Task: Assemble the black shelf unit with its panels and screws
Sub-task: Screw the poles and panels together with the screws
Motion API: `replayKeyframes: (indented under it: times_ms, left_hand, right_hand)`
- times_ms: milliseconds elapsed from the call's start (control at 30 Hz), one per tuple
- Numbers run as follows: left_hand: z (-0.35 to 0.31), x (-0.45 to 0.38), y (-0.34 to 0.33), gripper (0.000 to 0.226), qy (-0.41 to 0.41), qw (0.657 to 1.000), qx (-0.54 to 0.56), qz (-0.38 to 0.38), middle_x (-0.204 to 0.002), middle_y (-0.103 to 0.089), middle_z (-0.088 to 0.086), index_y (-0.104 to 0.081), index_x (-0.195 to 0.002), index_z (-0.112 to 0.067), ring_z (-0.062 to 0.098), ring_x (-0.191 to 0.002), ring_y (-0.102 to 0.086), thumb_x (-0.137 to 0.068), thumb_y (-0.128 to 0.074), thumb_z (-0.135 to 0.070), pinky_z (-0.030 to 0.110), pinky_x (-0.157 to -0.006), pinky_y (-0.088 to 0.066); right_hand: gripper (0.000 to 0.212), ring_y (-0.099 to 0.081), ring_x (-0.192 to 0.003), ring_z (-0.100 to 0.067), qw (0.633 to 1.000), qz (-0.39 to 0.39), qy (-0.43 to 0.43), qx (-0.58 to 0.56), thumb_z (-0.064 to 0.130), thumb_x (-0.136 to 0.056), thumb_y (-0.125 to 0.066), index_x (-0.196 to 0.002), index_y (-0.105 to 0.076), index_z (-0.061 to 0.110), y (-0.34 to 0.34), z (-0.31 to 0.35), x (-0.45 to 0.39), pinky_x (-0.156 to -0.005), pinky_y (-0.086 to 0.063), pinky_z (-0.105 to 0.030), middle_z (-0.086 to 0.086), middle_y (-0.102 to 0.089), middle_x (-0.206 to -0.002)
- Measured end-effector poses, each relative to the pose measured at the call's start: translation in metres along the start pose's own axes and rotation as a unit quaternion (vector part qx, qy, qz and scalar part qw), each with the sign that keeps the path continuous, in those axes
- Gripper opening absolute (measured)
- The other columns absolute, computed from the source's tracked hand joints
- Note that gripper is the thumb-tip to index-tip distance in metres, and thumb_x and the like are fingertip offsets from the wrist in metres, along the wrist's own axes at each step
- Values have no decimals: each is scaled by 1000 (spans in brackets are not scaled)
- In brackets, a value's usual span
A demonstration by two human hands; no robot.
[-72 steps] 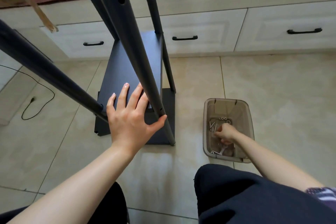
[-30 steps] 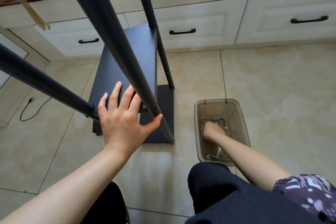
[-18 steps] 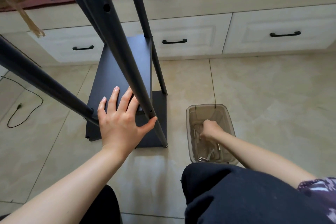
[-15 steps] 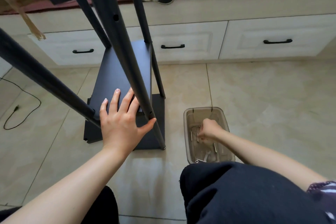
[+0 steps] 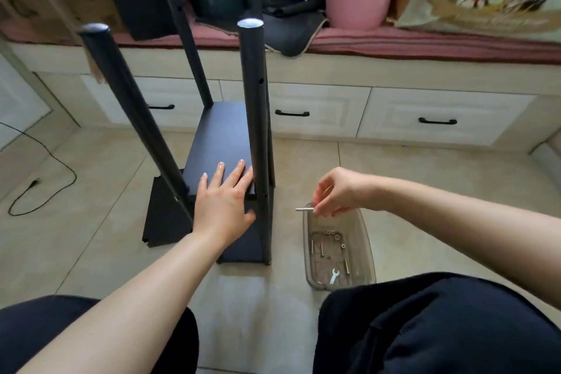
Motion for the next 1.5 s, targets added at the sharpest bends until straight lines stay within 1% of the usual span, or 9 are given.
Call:
replayKeyframes:
  times_ms: [400, 567, 733, 900, 1033, 1133, 1233, 1400, 1500]
  left_hand:
    - [-5, 5, 12, 66, 23, 994, 102, 10, -168, -13, -6, -20, -159, -33, 28, -156, -1, -100, -49, -29, 54, -123, 1]
    - [-3, 15, 20, 51, 70, 976, 203, -39, -160, -37, -6, -46, -148, -24, 20, -154, -15, -97, -50, -20, 52, -123, 5]
    - [1, 40, 25, 47, 124, 949, 253, -142, -134, -63, 7, -55, -141, -12, 25, -142, -39, -96, -59, -26, 42, -122, -20]
    - [2, 56, 27, 21, 148, 910, 305, -238, -102, -68, -1, -66, -108, -13, 24, -104, -56, -88, -70, -21, 38, -84, -45]
    - [11, 58, 11, 22, 301, 816, 462, -173, -91, -56, -11, -47, -100, -25, 16, -87, -58, -91, -66, -33, 27, -61, -40]
    - [8, 60, -20, 30, 425, 672, 606, -28, -90, -58, -6, -49, -102, -20, 22, -88, -65, -91, -68, -40, 33, -72, -51]
    - [-4, 57, -32, 28, 434, 535, 723, 45, -91, -63, -2, -54, -91, -21, 16, -81, -62, -90, -72, -43, 28, -64, -50]
    - [-8, 45, -34, 31, 423, 473, 772, 42, -100, -65, -1, -61, -97, -20, 17, -90, -60, -86, -76, -45, 32, -79, -48]
    - [-18, 41, -34, 33, 415, 452, 787, 53, -103, -71, 1, -68, -103, -16, 15, -90, -62, -85, -78, -42, 27, -71, -47]
  right_hand:
    - [9, -66, -58, -7, 985, -57, -62, -153, 12, -92, -69, -90, -74, 4, -46, 36, 21, -70, -60, -26, -8, -77, -84]
    - [10, -64, -58, -3, 987, -57, -68, -133, 17, -93, -69, -94, -74, 8, -42, 40, 16, -69, -57, -24, -1, -78, -83]
    - [13, -61, -52, -2, 989, -55, -80, -115, 20, -93, -69, -92, -74, 7, -48, 41, 10, -62, -54, -23, -1, -78, -82]
    - [13, -62, -53, -2, 987, -55, -89, -119, 20, -92, -70, -95, -74, 7, -48, 41, 9, -65, -55, -25, -1, -78, -83]
    - [14, -62, -52, -3, 988, -51, -98, -110, 19, -94, -68, -97, -73, 6, -51, 42, 10, -64, -55, -24, -1, -78, -83]
    - [15, -61, -51, -4, 988, -47, -99, -110, 17, -95, -66, -98, -72, 4, -55, 43, 9, -69, -56, -26, -3, -78, -83]
    - [16, -61, -51, -5, 988, -48, -103, -106, 17, -95, -66, -99, -71, 2, -58, 45, 9, -68, -56, -26, -4, -78, -82]
    - [17, -60, -59, -9, 988, -40, -112, -101, 18, -95, -66, -100, -70, 2, -59, 47, 7, -70, -57, -26, -5, -78, -83]
    - [16, -61, -60, -9, 989, -41, -112, -90, 17, -95, -65, -101, -70, 3, -57, 47, 5, -76, -57, -29, -4, -78, -83]
Point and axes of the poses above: each hand's wrist, its own x-axis away from the middle knuckle, its own y-axis out of the back of the hand, z = x × y, the point moved 6 cm from there along -x, towards the middle knuckle
